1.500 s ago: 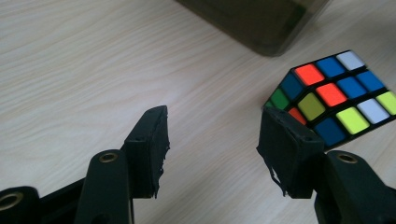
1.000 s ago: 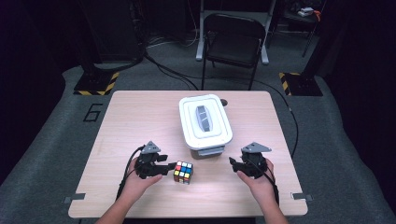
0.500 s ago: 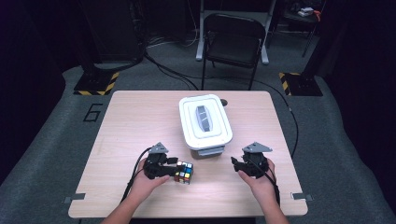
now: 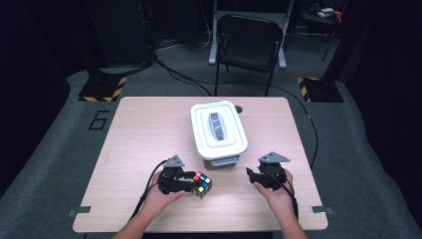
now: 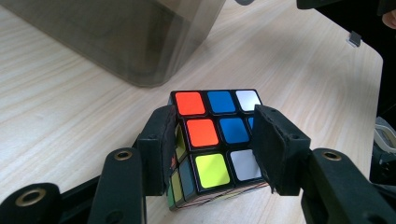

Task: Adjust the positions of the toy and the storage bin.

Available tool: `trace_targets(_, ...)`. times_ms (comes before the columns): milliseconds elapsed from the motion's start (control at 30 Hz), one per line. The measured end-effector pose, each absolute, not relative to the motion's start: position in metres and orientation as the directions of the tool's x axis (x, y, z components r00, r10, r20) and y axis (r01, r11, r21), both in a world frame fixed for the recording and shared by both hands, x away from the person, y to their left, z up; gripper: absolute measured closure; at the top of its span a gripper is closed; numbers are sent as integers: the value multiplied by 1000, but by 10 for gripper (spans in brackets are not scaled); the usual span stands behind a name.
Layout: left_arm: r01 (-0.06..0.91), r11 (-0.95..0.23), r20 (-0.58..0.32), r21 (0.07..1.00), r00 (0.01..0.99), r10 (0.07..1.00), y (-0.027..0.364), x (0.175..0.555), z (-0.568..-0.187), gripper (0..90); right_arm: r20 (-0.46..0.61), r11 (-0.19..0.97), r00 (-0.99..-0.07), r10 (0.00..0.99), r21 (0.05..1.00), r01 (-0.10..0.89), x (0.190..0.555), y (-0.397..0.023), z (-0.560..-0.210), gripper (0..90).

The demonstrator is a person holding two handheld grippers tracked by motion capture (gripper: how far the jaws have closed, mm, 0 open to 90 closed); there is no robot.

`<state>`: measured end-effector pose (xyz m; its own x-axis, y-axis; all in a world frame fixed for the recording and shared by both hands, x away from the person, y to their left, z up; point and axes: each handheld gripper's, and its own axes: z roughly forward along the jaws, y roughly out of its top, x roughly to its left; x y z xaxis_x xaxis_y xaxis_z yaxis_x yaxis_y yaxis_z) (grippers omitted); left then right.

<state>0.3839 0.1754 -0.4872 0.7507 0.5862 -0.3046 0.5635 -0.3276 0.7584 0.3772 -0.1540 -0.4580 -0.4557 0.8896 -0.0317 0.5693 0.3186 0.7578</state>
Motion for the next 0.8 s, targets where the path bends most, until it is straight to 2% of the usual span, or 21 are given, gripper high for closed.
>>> trace_targets(800,533,-382,-292,755,795,532,163,366,-486,504,-26,310,-455,890,765,564,375,-153,-458,408)
